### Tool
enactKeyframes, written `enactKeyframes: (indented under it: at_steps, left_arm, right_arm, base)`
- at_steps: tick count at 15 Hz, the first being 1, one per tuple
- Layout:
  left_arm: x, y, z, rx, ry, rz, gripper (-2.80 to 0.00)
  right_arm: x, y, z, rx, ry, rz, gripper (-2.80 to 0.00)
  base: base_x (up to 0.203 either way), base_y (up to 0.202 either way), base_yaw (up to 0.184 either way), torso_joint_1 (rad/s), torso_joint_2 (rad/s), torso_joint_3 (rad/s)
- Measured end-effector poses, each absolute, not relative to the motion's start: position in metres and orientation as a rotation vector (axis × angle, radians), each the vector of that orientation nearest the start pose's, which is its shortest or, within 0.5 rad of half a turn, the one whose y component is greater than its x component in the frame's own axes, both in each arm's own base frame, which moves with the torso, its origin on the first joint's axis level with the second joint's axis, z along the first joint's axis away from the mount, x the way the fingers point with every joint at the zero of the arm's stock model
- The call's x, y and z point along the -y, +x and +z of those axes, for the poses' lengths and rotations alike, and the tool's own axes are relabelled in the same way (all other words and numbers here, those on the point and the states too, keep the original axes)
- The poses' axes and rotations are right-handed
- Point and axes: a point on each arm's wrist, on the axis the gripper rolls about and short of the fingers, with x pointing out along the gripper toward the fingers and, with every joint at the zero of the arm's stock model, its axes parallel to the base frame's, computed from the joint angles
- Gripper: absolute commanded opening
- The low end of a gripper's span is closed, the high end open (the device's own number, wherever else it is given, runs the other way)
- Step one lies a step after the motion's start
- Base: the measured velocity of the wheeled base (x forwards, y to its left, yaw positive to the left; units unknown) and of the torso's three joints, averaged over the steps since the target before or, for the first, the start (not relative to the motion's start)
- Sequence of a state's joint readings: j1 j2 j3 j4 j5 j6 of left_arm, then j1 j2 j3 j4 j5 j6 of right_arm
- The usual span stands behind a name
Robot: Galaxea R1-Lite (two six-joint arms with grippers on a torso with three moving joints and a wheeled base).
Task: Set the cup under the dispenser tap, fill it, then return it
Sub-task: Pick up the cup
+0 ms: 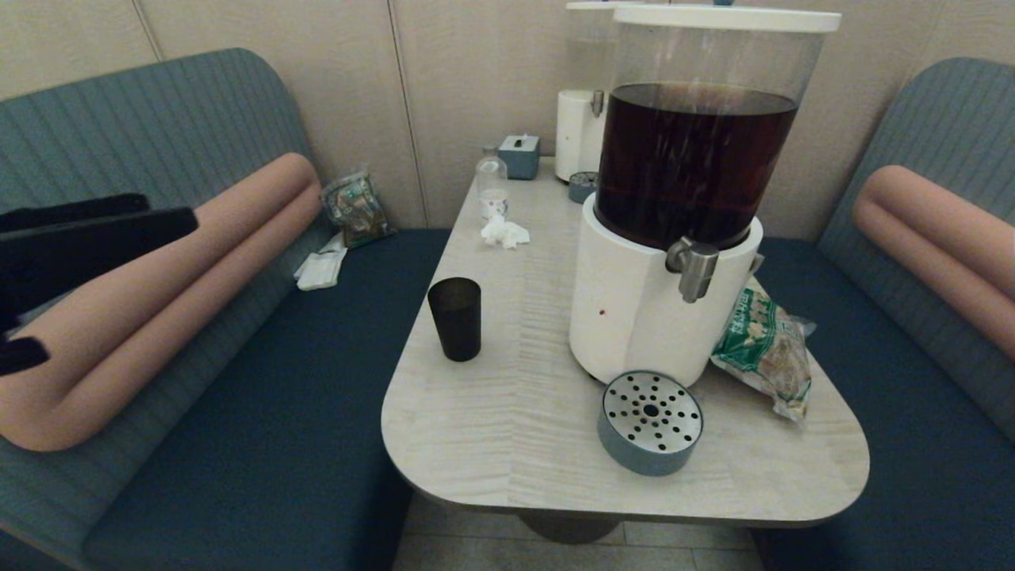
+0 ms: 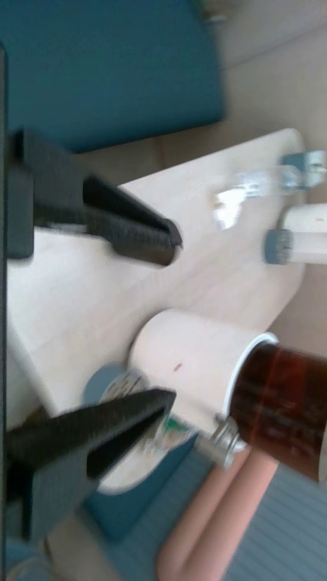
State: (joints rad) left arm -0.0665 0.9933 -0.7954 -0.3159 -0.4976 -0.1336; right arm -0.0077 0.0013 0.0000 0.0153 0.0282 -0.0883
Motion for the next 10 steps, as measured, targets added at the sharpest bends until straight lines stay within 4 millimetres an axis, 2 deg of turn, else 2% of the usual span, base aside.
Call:
enactKeyframes:
  at_steps: [4, 7, 10]
  left_arm:
    - [0.016, 0.194, 0.295, 0.199, 0.022, -0.612, 0.0]
    - [0.001, 0.239, 0.272, 0.248, 0.096, -0.619, 0.0]
    - [-0.018, 0.274, 0.239, 0.284, 0.144, -0.686, 0.0]
  right_arm:
    - [-0.001, -0.023, 0.074, -0.016, -0.088, 0.021, -2.8]
    - [-0.001, -0.023, 0.074, -0.016, -0.088, 0.022, -2.8]
    - [-0.001, -0.023, 0.074, -0.016, -0.088, 0.021, -2.8]
  base:
    - [0.0, 0.0, 0.0, 0.0, 0.0, 0.0]
    - [0.0, 0.0, 0.0, 0.0, 0.0, 0.0]
    - [0.0, 0.0, 0.0, 0.0, 0.0, 0.0]
